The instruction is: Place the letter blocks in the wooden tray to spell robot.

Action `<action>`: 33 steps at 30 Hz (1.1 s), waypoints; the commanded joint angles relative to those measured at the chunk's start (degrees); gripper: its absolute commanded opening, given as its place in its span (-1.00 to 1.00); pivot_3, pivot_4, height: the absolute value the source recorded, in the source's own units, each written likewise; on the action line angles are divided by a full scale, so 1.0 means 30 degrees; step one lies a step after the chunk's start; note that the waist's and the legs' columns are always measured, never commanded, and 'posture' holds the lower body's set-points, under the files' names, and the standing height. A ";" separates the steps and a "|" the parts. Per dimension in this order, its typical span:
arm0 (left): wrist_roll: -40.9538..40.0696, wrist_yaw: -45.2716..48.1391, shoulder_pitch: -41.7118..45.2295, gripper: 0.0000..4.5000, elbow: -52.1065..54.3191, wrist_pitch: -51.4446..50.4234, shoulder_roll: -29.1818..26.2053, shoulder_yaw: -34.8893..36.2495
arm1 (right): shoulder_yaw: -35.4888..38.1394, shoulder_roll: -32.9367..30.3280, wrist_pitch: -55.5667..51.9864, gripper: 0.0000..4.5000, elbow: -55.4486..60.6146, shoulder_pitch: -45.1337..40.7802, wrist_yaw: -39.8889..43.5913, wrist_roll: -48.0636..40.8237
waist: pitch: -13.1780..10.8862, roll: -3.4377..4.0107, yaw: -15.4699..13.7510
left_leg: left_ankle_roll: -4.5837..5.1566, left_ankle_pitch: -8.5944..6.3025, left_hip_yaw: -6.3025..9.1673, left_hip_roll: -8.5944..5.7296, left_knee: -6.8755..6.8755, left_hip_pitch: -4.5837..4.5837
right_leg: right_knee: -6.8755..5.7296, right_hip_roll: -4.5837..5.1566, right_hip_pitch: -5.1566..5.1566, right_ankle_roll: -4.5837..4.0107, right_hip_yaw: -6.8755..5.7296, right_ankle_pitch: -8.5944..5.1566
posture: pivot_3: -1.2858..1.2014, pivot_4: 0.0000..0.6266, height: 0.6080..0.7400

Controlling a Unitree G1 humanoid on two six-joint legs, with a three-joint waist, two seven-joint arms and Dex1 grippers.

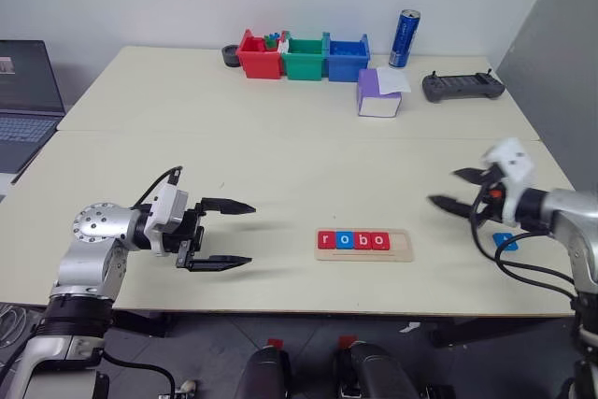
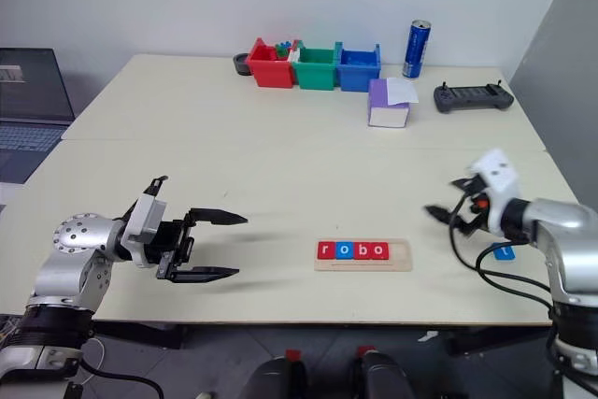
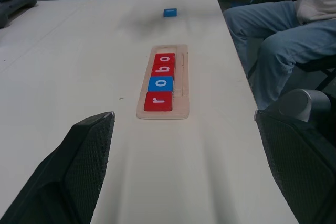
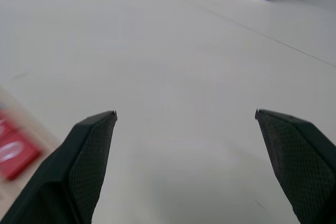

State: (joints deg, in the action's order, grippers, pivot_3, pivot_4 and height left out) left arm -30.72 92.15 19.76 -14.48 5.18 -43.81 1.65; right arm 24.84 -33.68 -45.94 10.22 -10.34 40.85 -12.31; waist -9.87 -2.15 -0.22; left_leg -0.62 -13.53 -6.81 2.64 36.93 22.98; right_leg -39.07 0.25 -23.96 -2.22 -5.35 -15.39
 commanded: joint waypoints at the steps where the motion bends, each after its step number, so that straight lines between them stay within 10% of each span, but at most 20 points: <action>1: -0.0491 0.0116 0.0341 1.00 -0.0041 0.0195 -0.0125 -0.0353 | 0.1765 0.1207 0.0724 1.00 0.1775 0.2193 -0.2282 0.0005 | -0.0011 0.0027 0.0018 | 0.0001 -0.0001 -0.0001 0.0000 0.0007 -0.0002 | -0.0003 0.0000 0.0003 0.0001 0.0003 -0.0001 | 0.03 -0.52 1.00; 17: -0.1071 0.0116 0.2311 1.00 -0.1721 0.0839 -0.0275 -0.2396 | 0.1941 0.3846 0.0440 1.00 0.2417 0.4339 -0.5778 -0.1545 | 0.0012 0.0061 0.0276 | 0.0064 -0.0030 0.0005 0.0008 0.0006 -0.0014 | 0.0000 -0.0041 -0.0003 0.0057 0.0042 0.0028 | 0.03 -0.52 1.00; 27: -0.1140 0.0116 0.3038 1.00 -0.2581 0.1249 -0.0108 -0.3077 | 0.0047 0.4232 0.0458 -0.36 0.2834 0.5017 -0.7346 -0.1126 | 0.0048 0.0016 0.0250 | 0.0064 -0.0030 0.0011 0.0012 0.0003 -0.0019 | -0.0001 -0.0044 0.0002 0.0056 0.0034 0.0028 | 0.03 -0.52 1.00; 33: -0.1329 0.0116 0.3191 1.00 -0.2768 0.1425 -0.0224 -0.3459 | -0.1962 0.4543 -0.1598 -0.36 0.6832 0.5185 -0.7940 -0.1821 | 0.0047 0.0018 0.0313 | 0.0064 -0.0030 0.0013 0.0025 -0.0003 -0.0019 | -0.0003 -0.0056 -0.0006 0.0058 0.0032 0.0027 | 0.03 -0.52 1.00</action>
State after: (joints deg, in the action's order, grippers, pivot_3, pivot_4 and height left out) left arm -33.44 92.15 28.29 -23.11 8.40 -43.70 -8.74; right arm 20.75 -20.53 -48.70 26.58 5.91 17.89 -16.65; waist -9.73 -2.10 0.72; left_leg -0.42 -13.62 -6.77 2.71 36.93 22.93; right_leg -39.08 0.09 -23.98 -2.05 -5.24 -15.31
